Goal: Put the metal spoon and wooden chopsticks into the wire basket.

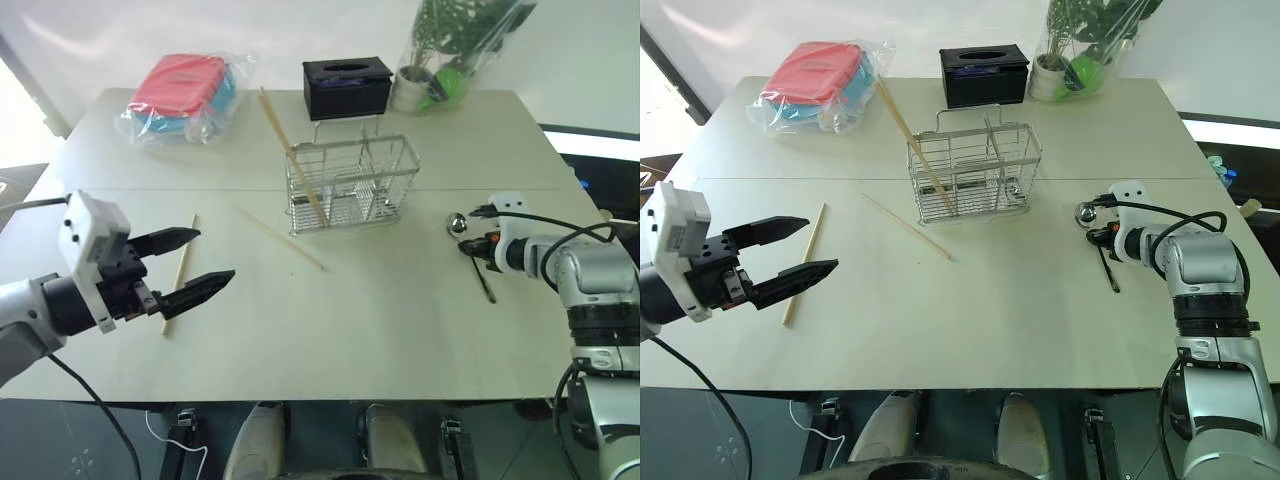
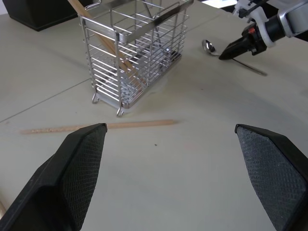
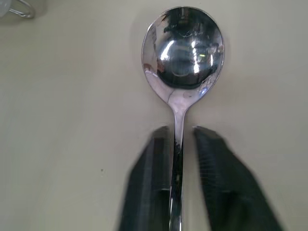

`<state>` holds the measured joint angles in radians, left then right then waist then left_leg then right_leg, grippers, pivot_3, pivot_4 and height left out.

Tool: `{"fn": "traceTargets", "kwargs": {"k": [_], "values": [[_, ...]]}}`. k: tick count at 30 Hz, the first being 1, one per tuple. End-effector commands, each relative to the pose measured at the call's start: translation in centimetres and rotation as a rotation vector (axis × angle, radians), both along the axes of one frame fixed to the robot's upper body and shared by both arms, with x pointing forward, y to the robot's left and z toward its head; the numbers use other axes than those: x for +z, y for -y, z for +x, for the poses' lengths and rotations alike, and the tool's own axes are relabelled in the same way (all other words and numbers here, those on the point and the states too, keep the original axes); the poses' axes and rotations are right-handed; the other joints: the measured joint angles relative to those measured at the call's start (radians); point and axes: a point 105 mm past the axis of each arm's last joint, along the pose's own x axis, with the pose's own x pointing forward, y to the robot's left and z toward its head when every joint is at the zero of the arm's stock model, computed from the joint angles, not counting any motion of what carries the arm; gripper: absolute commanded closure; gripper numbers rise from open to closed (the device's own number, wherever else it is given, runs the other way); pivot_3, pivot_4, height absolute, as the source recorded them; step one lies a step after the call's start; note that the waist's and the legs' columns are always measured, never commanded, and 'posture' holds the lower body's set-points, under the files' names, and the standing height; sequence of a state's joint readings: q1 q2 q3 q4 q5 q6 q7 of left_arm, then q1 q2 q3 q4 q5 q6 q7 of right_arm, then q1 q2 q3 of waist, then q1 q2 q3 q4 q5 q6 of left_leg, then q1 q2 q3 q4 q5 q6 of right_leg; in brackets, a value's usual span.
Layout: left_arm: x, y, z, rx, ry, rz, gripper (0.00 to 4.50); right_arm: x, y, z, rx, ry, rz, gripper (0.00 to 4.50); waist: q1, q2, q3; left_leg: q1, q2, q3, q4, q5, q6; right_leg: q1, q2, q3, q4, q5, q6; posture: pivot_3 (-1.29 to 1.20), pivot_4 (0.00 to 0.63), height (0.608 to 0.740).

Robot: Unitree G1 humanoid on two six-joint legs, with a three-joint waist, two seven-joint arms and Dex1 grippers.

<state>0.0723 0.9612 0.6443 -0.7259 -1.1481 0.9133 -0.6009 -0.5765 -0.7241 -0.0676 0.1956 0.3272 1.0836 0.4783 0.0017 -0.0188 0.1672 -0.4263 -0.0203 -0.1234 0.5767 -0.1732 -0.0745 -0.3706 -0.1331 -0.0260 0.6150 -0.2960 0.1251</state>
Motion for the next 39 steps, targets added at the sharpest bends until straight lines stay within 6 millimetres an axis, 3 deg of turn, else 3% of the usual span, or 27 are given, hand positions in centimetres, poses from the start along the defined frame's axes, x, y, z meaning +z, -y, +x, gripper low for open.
{"fn": "traceTargets", "kwargs": {"k": [1,5,8,13,18,22,25,30,39], "values": [[1.2,0.2,-0.1,-0.010,0.054,0.008,0.00,0.3,0.0,-0.1,-0.005,0.018,0.014,4.44,0.000,0.000,0.000,0.000,0.000,0.000,0.000,0.000,0.000,0.000,0.000,0.000,0.000,0.000,0.000,0.00,0.150,0.710],[1.5,0.1,0.3,-0.008,0.061,0.009,0.00,1.1,0.4,0.1,-0.007,0.076,0.003,4.44,0.000,0.000,0.000,0.000,0.000,0.000,0.000,0.000,0.000,0.000,0.000,0.000,0.000,0.000,0.000,0.00,0.150,0.710],[1.8,-0.1,0.6,0.002,0.071,0.011,0.00,3.5,0.4,0.5,0.018,0.227,-0.010,4.44,0.000,0.000,0.000,0.000,0.000,0.000,0.000,0.000,0.000,0.000,0.000,0.000,0.000,0.000,0.000,0.00,0.150,0.710],[2.4,-0.7,1.1,0.023,0.088,0.007,0.00,10.0,0.2,0.3,-0.004,0.539,0.086,4.44,-0.003,0.002,0.001,0.000,0.000,0.000,0.000,0.000,0.000,-0.001,0.000,0.000,0.002,0.001,0.001,0.00,0.150,0.710],[3.1,-1.2,1.8,0.038,0.110,-0.003,0.00,18.0,-0.3,-0.8,-0.024,0.876,0.199,4.44,-0.013,0.002,0.001,0.000,0.000,0.000,0.000,0.000,0.000,0.000,0.001,0.000,0.002,0.001,0.002,0.00,0.150,0.710],[3.6,-1.1,2.2,0.027,0.128,0.002,0.00,22.4,-2.6,-0.8,0.032,1.015,0.295,4.44,-0.019,0.002,0.001,0.001,0.000,0.000,0.000,0.000,0.000,0.000,0.001,0.001,0.003,0.001,0.002,0.00,0.150,0.710],[3.9,-1.3,2.7,0.029,0.140,0.002,0.00,24.4,-5.3,-0.3,0.092,1.071,0.353,4.44,-0.020,0.002,0.001,0.001,0.001,0.000,0.000,0.000,0.000,-0.001,0.001,0.001,0.003,0.001,0.002,0.00,0.150,0.710],[4.2,-1.4,3.3,0.032,0.160,0.001,0.00,25.0,-10.1,1.0,0.166,1.086,0.488,4.44,-0.023,0.002,0.001,0.001,0.001,0.000,-0.001,0.001,0.000,-0.003,0.001,0.001,0.007,0.002,0.005,0.00,0.150,0.710],[4.5,-1.7,3.0,0.050,0.182,0.001,0.00,22.4,-15.5,3.2,0.245,1.037,0.562,4.44,-0.023,0.001,0.001,0.002,0.001,0.000,-0.001,0.001,0.000,-0.005,0.001,0.001,0.014,0.002,0.005,0.00,0.150,0.710]]}}
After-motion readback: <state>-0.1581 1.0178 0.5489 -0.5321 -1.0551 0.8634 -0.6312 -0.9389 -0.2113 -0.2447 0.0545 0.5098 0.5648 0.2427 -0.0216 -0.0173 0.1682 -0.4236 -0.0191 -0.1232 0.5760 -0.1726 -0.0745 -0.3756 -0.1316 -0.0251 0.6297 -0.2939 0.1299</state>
